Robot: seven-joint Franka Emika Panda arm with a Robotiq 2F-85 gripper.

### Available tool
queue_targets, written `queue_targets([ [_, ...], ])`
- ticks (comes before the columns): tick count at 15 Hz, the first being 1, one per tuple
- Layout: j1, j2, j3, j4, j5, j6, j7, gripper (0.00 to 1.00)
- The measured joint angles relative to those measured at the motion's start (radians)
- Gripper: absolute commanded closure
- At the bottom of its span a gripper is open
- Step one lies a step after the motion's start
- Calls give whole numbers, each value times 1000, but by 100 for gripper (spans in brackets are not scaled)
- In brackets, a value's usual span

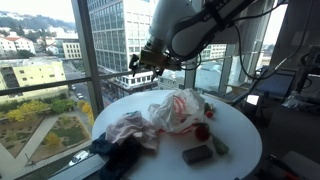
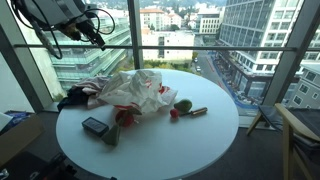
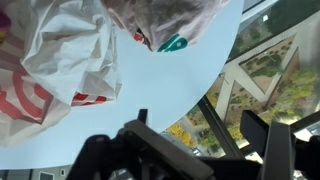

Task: Remove the items from the plastic, then place them on the table

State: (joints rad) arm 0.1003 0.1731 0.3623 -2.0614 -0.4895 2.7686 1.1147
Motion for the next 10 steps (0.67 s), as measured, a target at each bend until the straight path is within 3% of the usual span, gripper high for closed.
queue_targets([
  [5, -4, -139, -99, -107, 341, -127, -218, 0],
  [10, -4, -113, -177, -202, 462, -117, -290, 0],
])
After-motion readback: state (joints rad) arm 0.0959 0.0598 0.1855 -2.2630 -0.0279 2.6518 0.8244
